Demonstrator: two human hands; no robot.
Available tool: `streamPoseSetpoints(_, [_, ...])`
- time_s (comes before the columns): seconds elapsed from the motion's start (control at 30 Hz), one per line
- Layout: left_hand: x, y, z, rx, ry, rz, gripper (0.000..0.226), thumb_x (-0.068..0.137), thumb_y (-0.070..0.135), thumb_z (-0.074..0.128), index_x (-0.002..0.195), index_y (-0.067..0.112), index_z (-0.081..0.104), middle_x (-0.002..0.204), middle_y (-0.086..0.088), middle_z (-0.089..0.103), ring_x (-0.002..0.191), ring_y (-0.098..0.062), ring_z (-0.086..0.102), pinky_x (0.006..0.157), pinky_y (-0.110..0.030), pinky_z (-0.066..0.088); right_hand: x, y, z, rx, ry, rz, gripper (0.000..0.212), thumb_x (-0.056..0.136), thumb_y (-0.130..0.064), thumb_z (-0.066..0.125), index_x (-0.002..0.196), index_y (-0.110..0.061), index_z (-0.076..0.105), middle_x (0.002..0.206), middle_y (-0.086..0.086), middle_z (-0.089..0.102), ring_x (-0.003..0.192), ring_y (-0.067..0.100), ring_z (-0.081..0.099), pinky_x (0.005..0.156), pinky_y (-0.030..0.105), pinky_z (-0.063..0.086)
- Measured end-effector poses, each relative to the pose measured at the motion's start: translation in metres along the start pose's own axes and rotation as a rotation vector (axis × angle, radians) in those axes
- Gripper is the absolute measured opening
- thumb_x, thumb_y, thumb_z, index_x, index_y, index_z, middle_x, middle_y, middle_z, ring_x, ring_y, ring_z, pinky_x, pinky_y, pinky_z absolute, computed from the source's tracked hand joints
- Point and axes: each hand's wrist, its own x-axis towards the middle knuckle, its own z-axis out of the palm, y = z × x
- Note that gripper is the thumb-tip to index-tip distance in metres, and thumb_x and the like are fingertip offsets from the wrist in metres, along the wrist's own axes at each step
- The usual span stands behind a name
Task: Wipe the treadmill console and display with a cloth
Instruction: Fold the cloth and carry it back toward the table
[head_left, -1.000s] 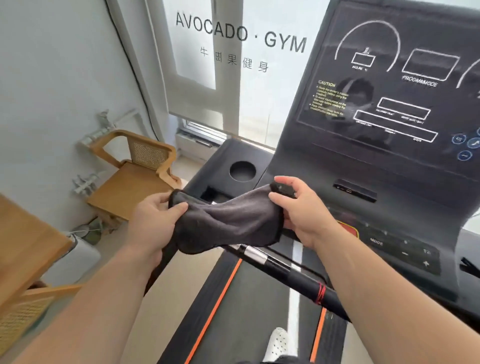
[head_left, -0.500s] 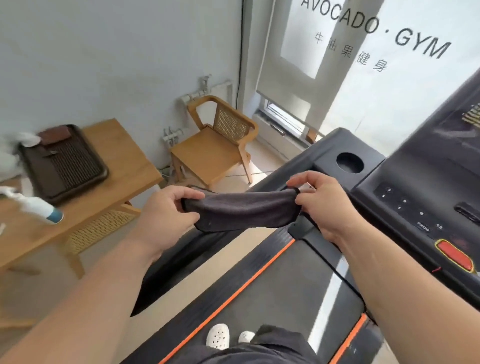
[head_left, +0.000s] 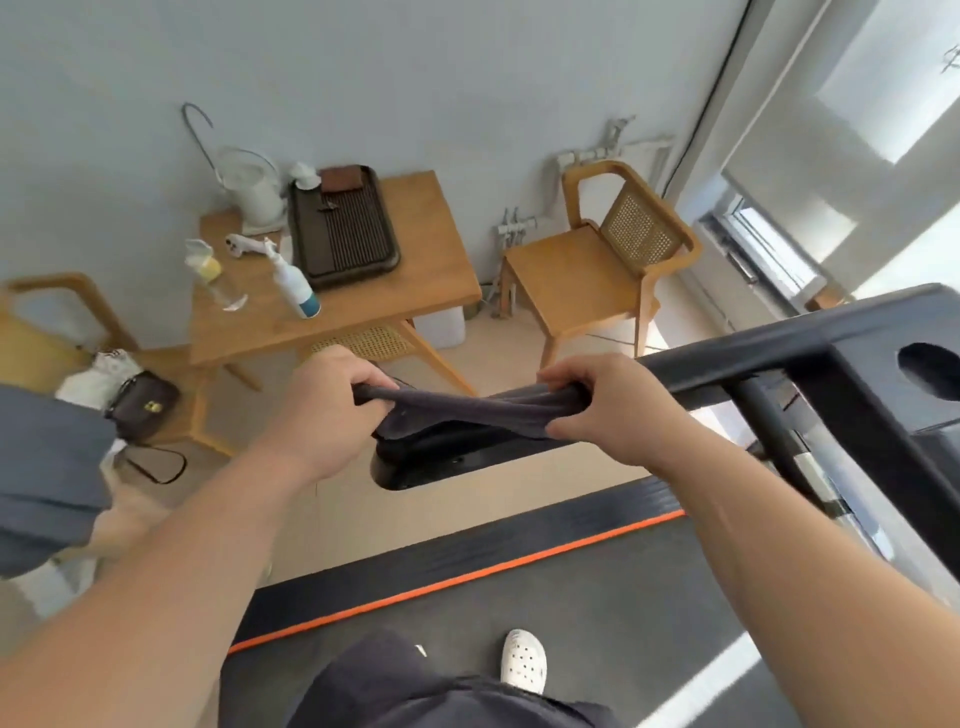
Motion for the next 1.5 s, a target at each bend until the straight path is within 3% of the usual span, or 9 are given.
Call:
streamPoseSetpoints(0.2, [-0.017, -0.071, -0.035, -0.108, 0.083, -0.068, 0.006, 0.087, 0.019, 0.075, 0.085, 0.025, 0.075, 0.108, 0.008, 0.061, 0.101, -0.009, 0.055, 0.089, -0.032, 0.043, 0.025, -0.037, 0.064, -0.158, -0.001, -0.032, 0.027, 0.093, -0.013, 0.065, 0.109, -0.032, 0.075, 0.104, -0.007, 0.071, 0.095, 0.015, 0.064, 0.081, 0.034, 0.059])
streamPoseSetpoints(0.37, [-0.031, -0.161, -0.076, -0.429, 0.105, -0.216, 0.010, 0.089, 0.016, 0.073, 0.084, 0.025, 0.075, 0.080, 0.007, 0.072, 0.085, -0.017, 0.065, 0.074, -0.031, 0.050, 0.049, -0.093, 0.132, 0.071, 0.048, 0.026, 0.018, 0.094, -0.018, 0.072, 0.105, -0.031, 0.075, 0.099, -0.011, 0.072, 0.100, 0.013, 0.064, 0.089, 0.037, 0.056])
streamPoseSetpoints(0.53, [-0.031, -0.251, -0.120, -0.667, 0.064, -0.364, 0.005, 0.090, 0.014, 0.072, 0.092, 0.017, 0.075, 0.088, -0.008, 0.076, 0.093, -0.030, 0.071, 0.085, -0.050, 0.061, 0.068, -0.160, 0.199, 0.333, 0.160, 0.181, 0.010, 0.092, -0.016, 0.075, 0.090, -0.026, 0.075, 0.090, 0.001, 0.074, 0.093, 0.020, 0.069, 0.080, 0.040, 0.063])
streamPoseSetpoints(0.67, [-0.015, -0.292, -0.145, -0.769, 0.042, -0.436, 0.009, 0.093, 0.014, 0.069, 0.101, 0.017, 0.073, 0.096, -0.009, 0.076, 0.097, -0.029, 0.072, 0.080, -0.048, 0.062, 0.087, -0.200, 0.240, 0.446, 0.212, 0.288, 0.007, 0.092, -0.016, 0.076, 0.089, -0.022, 0.074, 0.094, 0.012, 0.073, 0.096, 0.030, 0.071, 0.077, 0.047, 0.065])
streamPoseSetpoints(0.93, [0.033, -0.304, -0.140, -0.805, -0.044, -0.472, 0.014, 0.096, 0.020, 0.066, 0.108, 0.018, 0.071, 0.098, -0.002, 0.076, 0.092, -0.021, 0.072, 0.067, -0.031, 0.061, 0.140, -0.240, 0.282, 0.506, 0.247, 0.317, 0.006, 0.086, -0.028, 0.080, 0.083, -0.028, 0.075, 0.079, 0.010, 0.062, 0.077, 0.023, 0.063, 0.066, 0.043, 0.058])
streamPoseSetpoints(1.03, [0.065, -0.300, -0.135, -0.824, -0.078, -0.488, 0.013, 0.097, 0.020, 0.064, 0.107, 0.017, 0.073, 0.093, -0.003, 0.077, 0.088, -0.021, 0.074, 0.068, -0.033, 0.062, 0.173, -0.253, 0.288, 0.618, 0.195, 0.324, 0.005, 0.089, -0.022, 0.079, 0.088, -0.022, 0.074, 0.086, 0.014, 0.066, 0.081, 0.030, 0.069, 0.070, 0.047, 0.063])
streamPoseSetpoints(1.13, [0.097, -0.291, -0.136, -0.845, -0.118, -0.468, 0.015, 0.099, 0.019, 0.061, 0.107, 0.015, 0.074, 0.090, -0.005, 0.079, 0.087, -0.024, 0.076, 0.074, -0.040, 0.063, 0.206, -0.271, 0.286, 0.745, 0.121, 0.291, 0.006, 0.093, -0.014, 0.075, 0.099, -0.013, 0.072, 0.097, 0.022, 0.071, 0.085, 0.028, 0.075, 0.068, 0.034, 0.063])
streamPoseSetpoints(1.33, [0.153, -0.276, -0.142, -0.973, -0.158, -0.439, 0.022, 0.093, 0.018, 0.069, 0.114, 0.015, 0.073, 0.100, -0.010, 0.078, 0.093, -0.029, 0.076, 0.079, -0.043, 0.061, 0.257, -0.293, 0.268, 0.841, -0.151, 0.209, 0.023, 0.106, -0.022, 0.054, 0.109, -0.024, 0.077, 0.102, 0.002, 0.080, 0.099, 0.017, 0.075, 0.091, 0.037, 0.061])
streamPoseSetpoints(1.5, [0.208, -0.289, -0.128, -0.875, -0.129, -0.502, 0.020, 0.096, 0.005, 0.061, 0.104, 0.017, 0.074, 0.092, -0.002, 0.079, 0.092, -0.022, 0.075, 0.074, -0.032, 0.061, 0.304, -0.266, 0.255, 0.660, 0.094, 0.202, 0.018, 0.098, -0.019, 0.065, 0.109, -0.031, 0.073, 0.098, -0.008, 0.076, 0.092, 0.004, 0.069, 0.081, 0.026, 0.054])
